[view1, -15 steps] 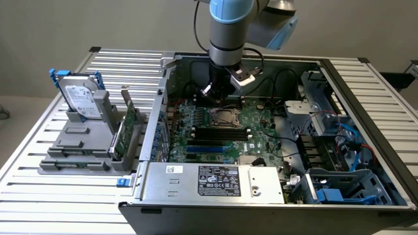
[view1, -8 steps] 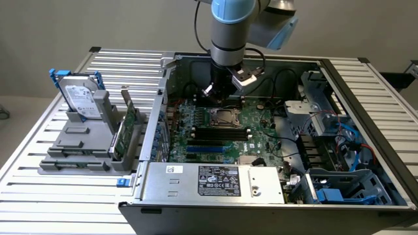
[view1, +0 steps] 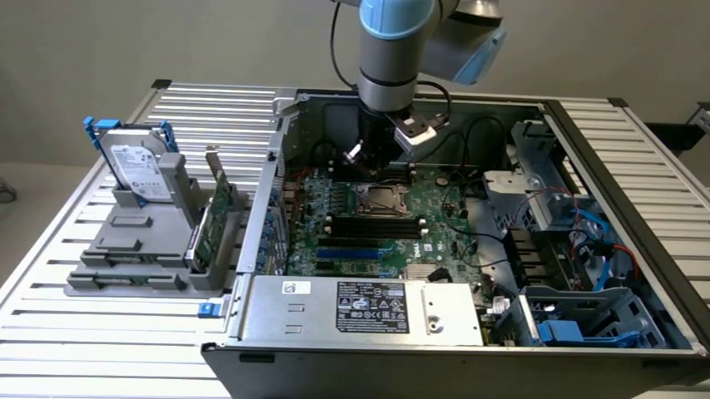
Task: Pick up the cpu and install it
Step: 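Install the first cpu locking lever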
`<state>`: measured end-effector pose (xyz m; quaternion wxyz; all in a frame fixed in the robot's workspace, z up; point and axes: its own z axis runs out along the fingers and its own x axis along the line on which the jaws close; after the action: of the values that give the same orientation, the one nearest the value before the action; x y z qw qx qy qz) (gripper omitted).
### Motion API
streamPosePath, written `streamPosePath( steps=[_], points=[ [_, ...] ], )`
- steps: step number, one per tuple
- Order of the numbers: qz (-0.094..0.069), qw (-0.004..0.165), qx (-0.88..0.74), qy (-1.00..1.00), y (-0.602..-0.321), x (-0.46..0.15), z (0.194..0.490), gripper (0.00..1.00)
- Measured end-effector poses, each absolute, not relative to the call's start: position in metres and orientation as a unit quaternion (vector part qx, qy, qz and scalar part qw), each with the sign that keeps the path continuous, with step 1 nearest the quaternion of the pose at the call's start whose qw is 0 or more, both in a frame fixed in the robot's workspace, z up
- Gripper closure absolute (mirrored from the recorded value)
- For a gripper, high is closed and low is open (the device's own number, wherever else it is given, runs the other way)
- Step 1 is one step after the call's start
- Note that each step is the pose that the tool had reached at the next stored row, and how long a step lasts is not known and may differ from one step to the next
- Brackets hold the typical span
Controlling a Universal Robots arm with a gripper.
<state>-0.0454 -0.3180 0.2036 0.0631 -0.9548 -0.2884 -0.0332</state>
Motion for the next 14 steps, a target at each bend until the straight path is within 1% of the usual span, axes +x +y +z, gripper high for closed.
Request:
streamPosePath(
  steps=[8,14],
  points=[
    [-0.031,0.055,-0.955,-0.289,-0.3134,-0.0444,0.2033,0.89],
    [-0.03,0.054,-0.955,-0.289,-0.3122,-0.0435,0.2027,0.89]
  ],
)
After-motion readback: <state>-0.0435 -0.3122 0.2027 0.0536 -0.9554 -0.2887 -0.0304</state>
